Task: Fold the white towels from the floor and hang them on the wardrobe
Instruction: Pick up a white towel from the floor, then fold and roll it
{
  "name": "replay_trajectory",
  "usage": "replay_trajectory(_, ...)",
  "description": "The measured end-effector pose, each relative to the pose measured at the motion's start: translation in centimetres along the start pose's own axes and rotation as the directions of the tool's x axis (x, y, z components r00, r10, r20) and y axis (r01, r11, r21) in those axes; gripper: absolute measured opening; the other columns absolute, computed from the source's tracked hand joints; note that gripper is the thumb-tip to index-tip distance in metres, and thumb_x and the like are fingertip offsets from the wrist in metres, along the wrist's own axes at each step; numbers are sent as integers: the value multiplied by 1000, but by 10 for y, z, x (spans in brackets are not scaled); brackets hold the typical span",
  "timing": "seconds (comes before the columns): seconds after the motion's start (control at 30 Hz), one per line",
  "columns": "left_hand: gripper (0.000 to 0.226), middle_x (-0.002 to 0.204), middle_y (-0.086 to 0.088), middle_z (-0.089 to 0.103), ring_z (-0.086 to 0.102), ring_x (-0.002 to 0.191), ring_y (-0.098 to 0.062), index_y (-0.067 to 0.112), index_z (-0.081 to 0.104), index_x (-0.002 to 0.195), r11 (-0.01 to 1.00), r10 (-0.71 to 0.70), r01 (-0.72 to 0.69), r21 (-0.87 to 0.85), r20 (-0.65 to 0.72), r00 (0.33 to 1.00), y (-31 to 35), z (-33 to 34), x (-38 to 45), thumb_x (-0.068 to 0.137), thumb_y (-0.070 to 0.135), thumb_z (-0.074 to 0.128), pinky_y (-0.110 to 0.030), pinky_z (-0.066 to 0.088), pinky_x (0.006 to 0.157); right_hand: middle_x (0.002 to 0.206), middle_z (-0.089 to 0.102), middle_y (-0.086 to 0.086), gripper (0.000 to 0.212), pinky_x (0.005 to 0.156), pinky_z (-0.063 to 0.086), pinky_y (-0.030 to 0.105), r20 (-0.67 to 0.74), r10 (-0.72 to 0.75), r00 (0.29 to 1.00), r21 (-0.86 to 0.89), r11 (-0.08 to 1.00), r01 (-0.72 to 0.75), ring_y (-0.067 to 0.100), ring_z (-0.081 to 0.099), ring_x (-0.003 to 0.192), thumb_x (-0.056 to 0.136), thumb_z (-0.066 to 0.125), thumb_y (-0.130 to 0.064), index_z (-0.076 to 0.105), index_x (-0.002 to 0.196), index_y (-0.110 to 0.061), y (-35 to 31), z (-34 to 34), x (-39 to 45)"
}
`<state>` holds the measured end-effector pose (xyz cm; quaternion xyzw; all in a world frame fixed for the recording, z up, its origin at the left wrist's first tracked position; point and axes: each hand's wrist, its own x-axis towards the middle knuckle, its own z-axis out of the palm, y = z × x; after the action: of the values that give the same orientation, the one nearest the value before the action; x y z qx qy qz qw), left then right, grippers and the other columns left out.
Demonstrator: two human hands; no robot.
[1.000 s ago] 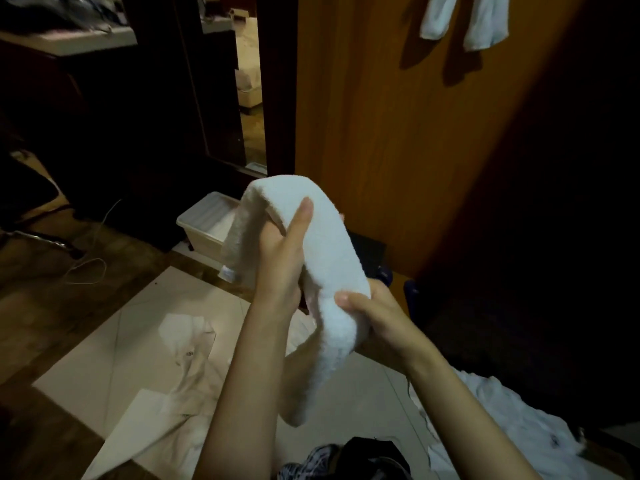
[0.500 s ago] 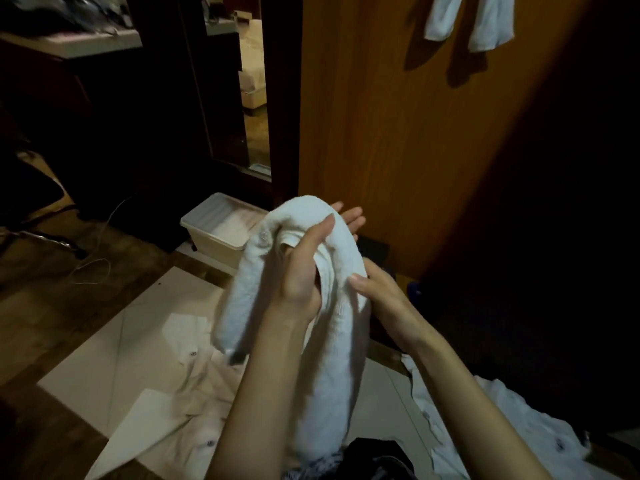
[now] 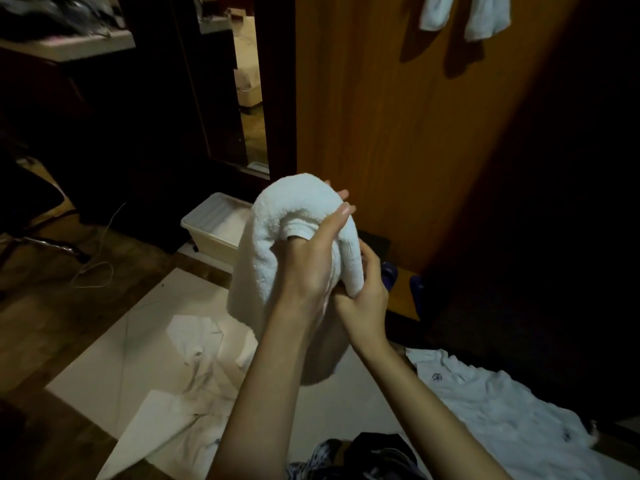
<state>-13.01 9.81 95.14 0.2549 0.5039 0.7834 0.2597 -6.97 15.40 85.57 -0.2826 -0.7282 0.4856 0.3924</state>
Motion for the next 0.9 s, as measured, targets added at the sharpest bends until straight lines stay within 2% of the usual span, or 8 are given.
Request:
replay_trajectory(0.13, 31, 124, 1, 63, 60, 114, -12, 32, 59, 117, 997, 8, -2, 74, -73, 997, 5, -20, 4, 86, 31, 62, -37, 46, 101, 93, 62, -11, 39, 67, 41, 1, 60, -47, 997, -35, 998, 49, -15, 57, 84, 74, 57, -4, 62, 112, -13, 15, -5, 6)
replay_trajectory(0.2, 16, 109, 2, 68, 65, 103, -13, 30, 64, 105, 991, 6, 20, 132, -192, 981, 4, -31, 5, 88, 30, 64, -33, 52, 89, 87, 64, -8, 29, 65, 41, 3, 42, -59, 997, -72, 995, 62, -13, 58, 80, 75, 57, -7, 66, 102, -11, 22, -12, 12)
replay_trajectory(0.33, 11, 95, 13, 65, 62, 88, 5, 24, 62, 100, 961, 80, -1, 275, -276, 958, 4, -43, 7, 89, 26, 65, -14, 49, 76, 84, 61, -16, 35, 64, 40, 3, 144, -90, 985, -106, 989, 106, -13, 57, 80, 76, 50, -31, 65, 100, -10, 27, -23, 20)
replay_trajectory(0.47, 22, 94, 16, 62, 56, 76, 20, 16, 60, 106, 915, 171, -36, 403, -305, 937, 4, -49, 9, 87, 25, 67, 0, 43, 66, 83, 60, -15, 14, 64, 40, 8, 302, 29, 953, -125, 992, 9, -9, 56, 78, 89, 54, -11, 60, 95, -22, 42, -24, 19)
replay_trajectory(0.53, 35, 97, 10, 66, 59, 82, 14, 12, 64, 108, 897, 191, -25, 442, -335, 923, 4, -52, 8, 83, 36, 70, -8, 49, 72, 81, 60, -11, 19, 64, 40, 10, 350, 80, 933, -124, 992, -39, -6, 57, 76, 91, 54, -3, 61, 92, -21, 50, -24, 16)
replay_trajectory(0.67, 62, 103, 1, 70, 66, 96, -12, 15, 67, 105, 881, 180, 20, 473, -374, 910, -1, -50, 6, 67, 65, 69, -40, 55, 88, 93, 64, -8, 30, 74, 47, 15, 443, 140, 886, -141, 986, -85, -2, 60, 86, 84, 58, 1, 62, 102, -23, 54, -18, 7)
replay_trajectory(0.8, 58, 106, 1, 70, 67, 96, -11, 15, 64, 114, 924, 132, 48, 378, -437, 890, -3, -46, 6, 73, 55, 73, -42, 56, 87, 93, 59, -9, 35, 72, 41, 5, 299, 67, 952, -184, 983, -12, -3, 55, 83, 78, 59, 6, 56, 103, -20, 48, -5, -5)
replay_trajectory(0.9, 80, 119, 4, 65, 62, 108, -10, 19, 55, 129, 938, 157, 46, 343, -540, 827, -6, -42, 6, 66, 68, 68, -38, 50, 98, 104, 60, -3, 45, 79, 44, 16, 153, 30, 988, -269, 963, 13, 7, 54, 95, 78, 54, 6, 54, 117, -16, 53, 10, -23)
